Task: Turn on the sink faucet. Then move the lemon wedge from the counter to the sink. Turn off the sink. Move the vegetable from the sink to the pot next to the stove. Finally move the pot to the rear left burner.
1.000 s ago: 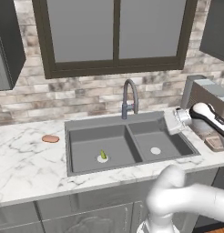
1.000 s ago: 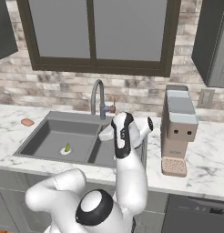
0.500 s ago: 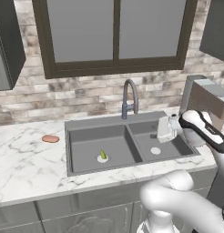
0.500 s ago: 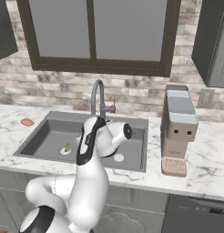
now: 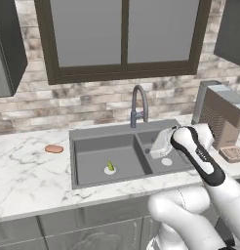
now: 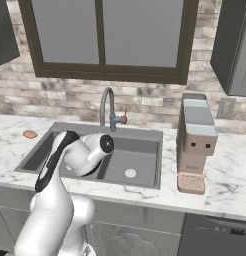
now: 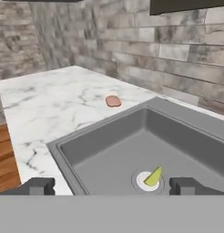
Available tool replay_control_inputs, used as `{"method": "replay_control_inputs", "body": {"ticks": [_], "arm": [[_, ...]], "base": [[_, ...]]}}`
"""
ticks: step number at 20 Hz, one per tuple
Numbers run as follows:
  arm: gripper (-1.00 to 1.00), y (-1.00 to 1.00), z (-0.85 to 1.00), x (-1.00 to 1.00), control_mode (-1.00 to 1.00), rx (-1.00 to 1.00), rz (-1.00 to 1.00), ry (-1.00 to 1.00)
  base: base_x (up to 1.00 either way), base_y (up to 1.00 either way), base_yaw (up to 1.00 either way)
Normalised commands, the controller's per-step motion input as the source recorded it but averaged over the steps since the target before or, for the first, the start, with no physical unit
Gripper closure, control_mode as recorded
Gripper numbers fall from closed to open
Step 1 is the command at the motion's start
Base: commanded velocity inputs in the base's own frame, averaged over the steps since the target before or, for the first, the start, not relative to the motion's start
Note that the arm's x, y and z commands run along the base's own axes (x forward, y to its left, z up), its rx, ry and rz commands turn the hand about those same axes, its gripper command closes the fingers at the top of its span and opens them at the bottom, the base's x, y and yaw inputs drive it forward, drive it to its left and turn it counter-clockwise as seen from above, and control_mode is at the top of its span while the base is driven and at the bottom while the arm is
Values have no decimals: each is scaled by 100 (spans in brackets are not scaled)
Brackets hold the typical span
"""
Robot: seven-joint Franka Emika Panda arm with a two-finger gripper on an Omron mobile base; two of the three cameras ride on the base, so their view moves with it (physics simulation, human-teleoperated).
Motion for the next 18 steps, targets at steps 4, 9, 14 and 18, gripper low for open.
{"method": "replay_control_inputs", "body": {"ticks": [4, 9, 14, 18], "arm": [[-100, 64, 14, 0, -100, -12, -4, 17], [-100, 67, 6, 0, -100, -14, -4, 19], [-100, 62, -1, 0, -100, -16, -3, 21], [-100, 23, -10, 3, -100, -11, -2, 20]], "base": [[0, 0, 0], [0, 0, 0], [0, 0, 0], [0, 0, 0]]}}
